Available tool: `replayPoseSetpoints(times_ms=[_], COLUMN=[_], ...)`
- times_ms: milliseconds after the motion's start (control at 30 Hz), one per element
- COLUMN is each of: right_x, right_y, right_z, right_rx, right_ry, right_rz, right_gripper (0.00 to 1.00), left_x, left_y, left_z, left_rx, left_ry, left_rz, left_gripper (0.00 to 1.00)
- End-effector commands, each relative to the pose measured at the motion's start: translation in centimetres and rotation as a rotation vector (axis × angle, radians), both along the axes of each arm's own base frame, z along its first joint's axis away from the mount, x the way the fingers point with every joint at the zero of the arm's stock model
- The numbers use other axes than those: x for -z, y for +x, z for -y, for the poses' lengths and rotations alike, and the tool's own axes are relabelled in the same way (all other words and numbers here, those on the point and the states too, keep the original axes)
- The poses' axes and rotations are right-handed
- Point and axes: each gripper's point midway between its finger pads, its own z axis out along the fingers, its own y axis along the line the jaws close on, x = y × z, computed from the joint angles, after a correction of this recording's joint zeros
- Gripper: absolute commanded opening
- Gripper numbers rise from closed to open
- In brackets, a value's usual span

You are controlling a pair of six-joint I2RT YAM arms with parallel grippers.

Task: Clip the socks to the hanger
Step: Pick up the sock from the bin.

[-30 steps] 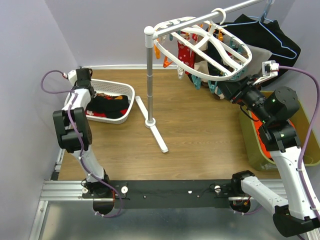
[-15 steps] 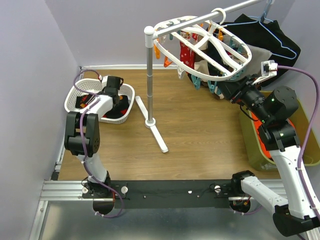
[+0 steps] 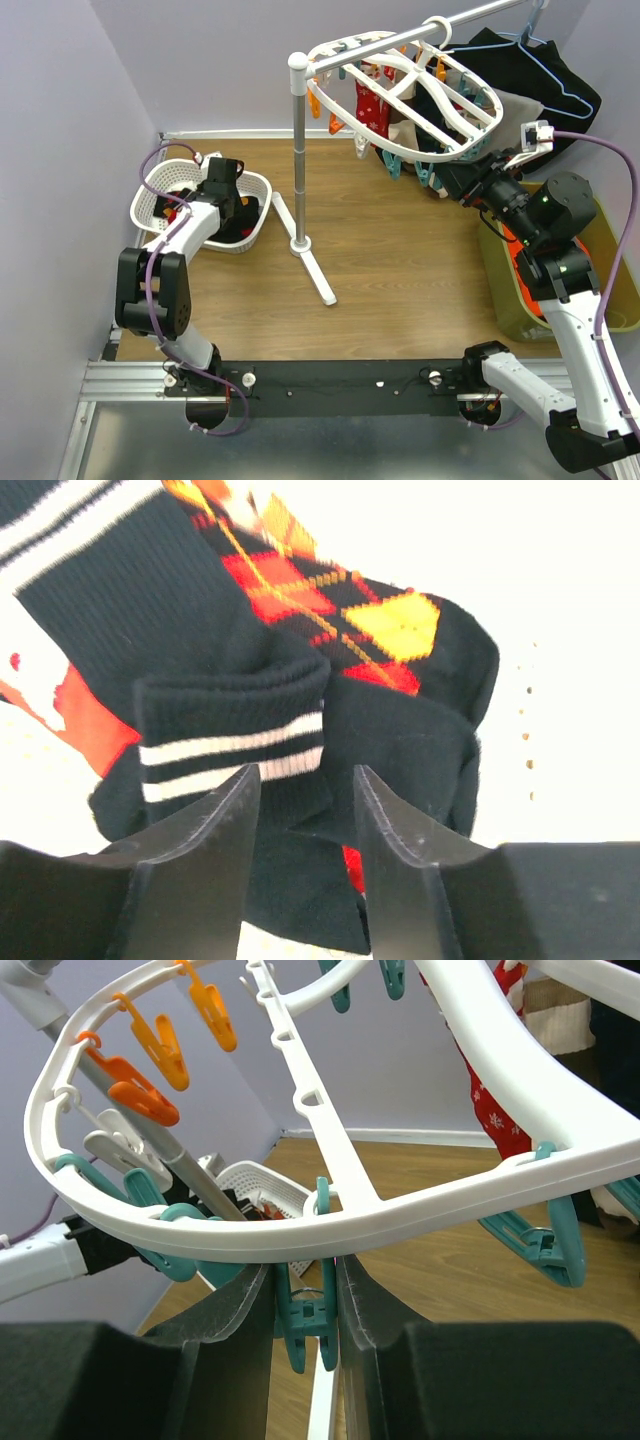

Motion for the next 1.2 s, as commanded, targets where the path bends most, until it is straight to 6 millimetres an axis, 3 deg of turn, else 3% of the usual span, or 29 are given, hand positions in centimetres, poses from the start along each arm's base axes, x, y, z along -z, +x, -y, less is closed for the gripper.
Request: replayPoseSetpoints(times_ms=[0,167,533,900,967,1033,1167], right_x=[1.7,1.9,2.3,2.6,2.6,2.6,2.2], right_y=[0.2,0.2,0.3,0.3,0.3,0.3,0.1], right_z=[-0.1,-0.1,-0.1,-0.1,-0.1,-0.1,-0.1], right_rx=[-0.004,-0.004,-0.002,-0.001,0.001,-0.002,-0.001], right_ry=[-0.022,-0.019,-0.026,-0.027,-0.029,-0.028,-0.025], right_rz=[-0.071,-0.074,-0.082,-0.090,-0.089,-0.090,-0.085], right_gripper=[0.01,0.01,0.01,0.01,0.01,0.01,0.01], left_x=[-2.3,-0.4,1.7,3.4,2.2,0.7,-5.2], left_y=[0.7,1.1,2.4,1.8,1.9,2.0,2.3], left_z=[-1.0,-1.8,-4.3,-4.5,-4.7,-5.0,-5.5], left_rx=[-0.045,-0.070,-0.158,-0.148,-0.148,-0.152,-0.163], left_ry=[0.047,0.081,0.155,0.157,0.164,0.180,0.199], left_rz=[0.046,0.001,-0.031,-0.055,-0.032,-0.005,0.117], left_gripper=[0.52,0.52,0.50,0.08,0.00,0.00,0.00])
